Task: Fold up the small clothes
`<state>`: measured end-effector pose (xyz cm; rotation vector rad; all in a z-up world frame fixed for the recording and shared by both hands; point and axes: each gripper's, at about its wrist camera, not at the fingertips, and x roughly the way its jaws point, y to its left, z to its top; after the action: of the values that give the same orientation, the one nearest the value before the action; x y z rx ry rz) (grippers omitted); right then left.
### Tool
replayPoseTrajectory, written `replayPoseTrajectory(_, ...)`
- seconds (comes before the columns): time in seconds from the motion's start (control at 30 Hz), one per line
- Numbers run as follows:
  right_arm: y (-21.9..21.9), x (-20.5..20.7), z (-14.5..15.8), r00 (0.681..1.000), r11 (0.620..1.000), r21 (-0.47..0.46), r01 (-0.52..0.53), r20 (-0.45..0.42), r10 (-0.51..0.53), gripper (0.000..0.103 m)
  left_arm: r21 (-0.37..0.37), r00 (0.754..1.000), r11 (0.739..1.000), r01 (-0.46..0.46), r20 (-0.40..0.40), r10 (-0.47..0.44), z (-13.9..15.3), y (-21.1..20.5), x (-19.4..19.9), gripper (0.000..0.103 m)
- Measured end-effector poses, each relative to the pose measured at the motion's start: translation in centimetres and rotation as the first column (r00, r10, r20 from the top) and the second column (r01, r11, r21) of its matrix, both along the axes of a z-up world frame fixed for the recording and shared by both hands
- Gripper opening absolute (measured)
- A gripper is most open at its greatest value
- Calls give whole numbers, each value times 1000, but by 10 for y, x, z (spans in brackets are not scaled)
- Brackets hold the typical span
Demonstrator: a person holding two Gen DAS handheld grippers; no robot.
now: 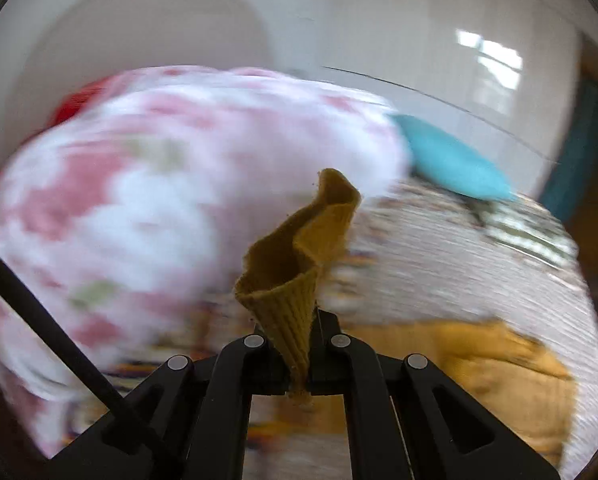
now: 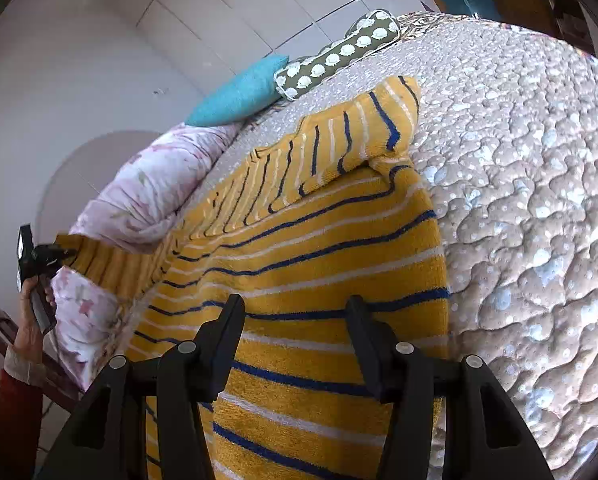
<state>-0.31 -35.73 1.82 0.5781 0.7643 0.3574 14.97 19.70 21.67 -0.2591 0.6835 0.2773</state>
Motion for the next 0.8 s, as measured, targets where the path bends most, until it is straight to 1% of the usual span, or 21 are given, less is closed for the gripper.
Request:
replayPoseTrajectory(0.1,-3,-3,-2,1000,1000,30,-4,17,3,56,-51,988,987,153,1,-153,2,-73,14,4)
replayPoseTrajectory(0.17,-6,-5,-4,1000,999,53,-10,23,8,57,-87,969,966,244,-7,-245,0,-122,22,4)
replayPoseTrajectory(0.2,-8,-6,-6,1000,997,76,-12,24,10,57,-103,953,949,300,-15,-303,-3,-157,29,4)
replayPoseTrajectory(0.27,-13,-8,-10,1000,992,122,-12,25,9,57,-115,929,925,363,-29,-369,-10,-202,36,4)
replayPoseTrajectory(0.37,-18,-9,-13,999,986,167,-11,31,6,56,-159,872,867,473,-57,-486,-29,-276,45,4)
replayPoseTrajectory(0.43,-17,-11,-12,999,986,168,-10,35,4,57,-194,815,813,549,-90,-572,-48,-327,47,4)
replayPoseTrajectory(0.47,-17,-12,-12,999,986,168,-10,37,4,57,-202,797,797,569,-103,-595,-53,-344,49,4)
replayPoseTrajectory(0.5,-17,-13,-12,999,985,171,-11,38,4,57,-207,770,778,594,-135,-624,-64,-364,50,4)
replayPoseTrajectory(0.53,-18,-13,-12,999,984,175,-11,39,4,57,-204,754,769,606,-162,-637,-74,-376,50,8)
replayPoseTrajectory(0.6,-20,-16,-13,999,982,188,-13,44,5,57,-201,738,757,622,-172,-653,-83,-391,49,14)
replayPoseTrajectory(0.63,-21,-16,-14,999,981,194,-13,45,4,57,-189,728,750,634,-181,-661,-85,-393,45,21)
replayPoseTrajectory(0.67,-22,-17,-14,999,980,200,-13,45,4,57,-185,723,746,640,-184,-666,-86,-389,40,32)
replayPoseTrajectory(0.7,-22,-18,-15,999,979,203,-11,46,2,57,-180,719,741,647,-178,-671,-84,-383,32,38)
replayPoseTrajectory(0.73,-23,-19,-15,999,978,206,-11,47,2,57,-172,722,740,650,-167,-672,-80,-377,24,49)
replayPoseTrajectory(0.77,-23,-20,-15,999,978,209,-10,46,0,57,-160,727,743,650,-154,-670,-75,-365,16,58)
replayPoseTrajectory(0.8,-23,-21,-15,999,978,211,-10,46,0,57,-146,732,746,650,-141,-666,-71,-355,6,61)
